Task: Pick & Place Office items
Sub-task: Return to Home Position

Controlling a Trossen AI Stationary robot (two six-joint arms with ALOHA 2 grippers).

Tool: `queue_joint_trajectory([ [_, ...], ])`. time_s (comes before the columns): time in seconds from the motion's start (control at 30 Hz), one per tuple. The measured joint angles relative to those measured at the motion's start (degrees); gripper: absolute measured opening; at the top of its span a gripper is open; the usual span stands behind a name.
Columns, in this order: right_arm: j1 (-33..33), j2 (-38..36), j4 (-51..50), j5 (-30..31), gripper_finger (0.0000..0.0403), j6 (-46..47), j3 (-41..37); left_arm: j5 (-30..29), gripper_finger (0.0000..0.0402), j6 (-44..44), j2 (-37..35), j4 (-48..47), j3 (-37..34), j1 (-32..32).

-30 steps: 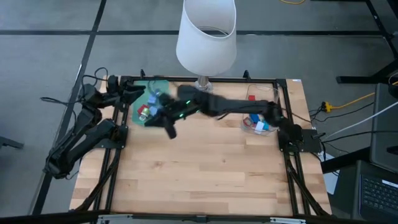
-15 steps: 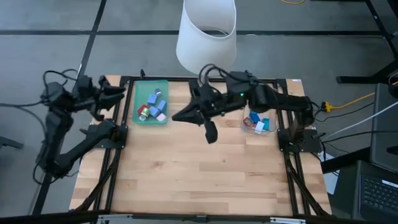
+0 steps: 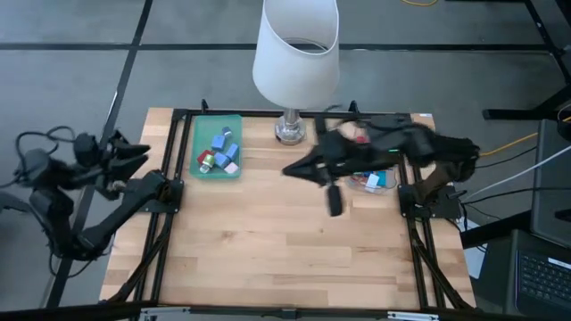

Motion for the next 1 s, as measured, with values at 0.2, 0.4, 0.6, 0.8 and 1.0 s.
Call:
queue_joint_trajectory([
  [0.2,3.7,-4.35,0.0,3.97,0.0013,5.37,0.09,-2.72,0.0126,-10.74,-4.89,1.19,1.96,0.0],
  [0.4,6.15,-5.81,-8.04,1.17,0.0016,6.0,0.1,-1.79,0.0127,-11.57,-9.31,1.01,2.34,-0.5],
  [0.6,8.43,-3.55,-13.5,13.38,0.001,14.62,0.07,1.44,0.0128,-9.53,-8.65,2.04,4.58,-1.07],
  [0.8,9.98,-3.35,-24.67,14.95,0.0017,17.45,0.07,1.96,0.0129,-12.32,-8.63,5.1,4.35,-1.36],
  [1.0,14.83,-3.2,-29.56,19.74,0.0032,19.11,0.07,9.99,0.0128,-9.83,-8.83,5.0,2.91,-0.59],
])
